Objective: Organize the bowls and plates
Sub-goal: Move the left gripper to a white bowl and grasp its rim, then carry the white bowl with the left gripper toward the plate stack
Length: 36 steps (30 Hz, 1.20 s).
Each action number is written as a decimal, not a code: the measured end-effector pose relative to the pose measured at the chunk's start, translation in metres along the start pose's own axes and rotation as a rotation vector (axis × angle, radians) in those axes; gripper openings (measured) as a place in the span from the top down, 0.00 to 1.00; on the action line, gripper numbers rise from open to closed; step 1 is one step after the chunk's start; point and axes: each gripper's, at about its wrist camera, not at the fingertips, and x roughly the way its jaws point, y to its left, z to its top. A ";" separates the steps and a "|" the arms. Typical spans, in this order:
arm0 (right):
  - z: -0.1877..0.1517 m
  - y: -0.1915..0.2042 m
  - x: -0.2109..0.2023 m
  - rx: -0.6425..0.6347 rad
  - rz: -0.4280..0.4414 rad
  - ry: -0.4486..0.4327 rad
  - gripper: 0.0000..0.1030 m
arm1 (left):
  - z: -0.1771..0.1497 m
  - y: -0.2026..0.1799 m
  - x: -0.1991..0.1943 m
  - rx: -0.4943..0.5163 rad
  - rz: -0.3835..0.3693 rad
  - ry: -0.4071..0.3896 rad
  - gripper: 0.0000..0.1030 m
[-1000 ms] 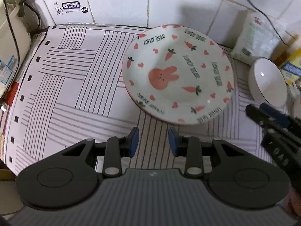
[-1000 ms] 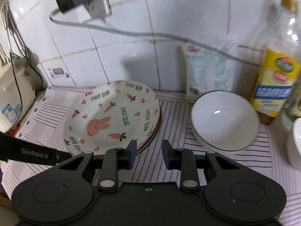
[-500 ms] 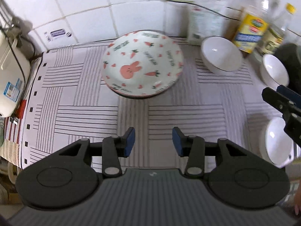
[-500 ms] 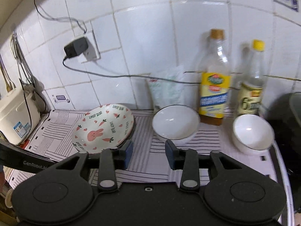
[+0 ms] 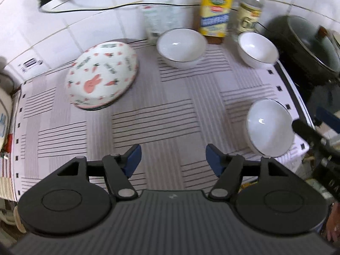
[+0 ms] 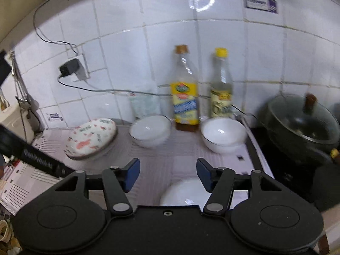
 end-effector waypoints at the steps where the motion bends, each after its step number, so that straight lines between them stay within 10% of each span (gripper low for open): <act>1: -0.007 -0.005 -0.003 0.005 -0.007 -0.001 0.35 | -0.001 -0.007 0.002 0.009 -0.005 -0.005 0.33; 7: -0.055 -0.032 -0.015 0.027 -0.016 -0.048 0.09 | -0.001 -0.044 0.025 0.026 -0.044 -0.017 0.32; 24: -0.127 -0.035 0.072 -0.208 -0.033 0.014 0.09 | 0.002 -0.092 0.085 0.033 -0.120 -0.010 0.20; 36: -0.120 -0.042 0.093 -0.118 0.036 -0.007 0.08 | 0.006 -0.094 0.122 0.027 -0.208 0.047 0.68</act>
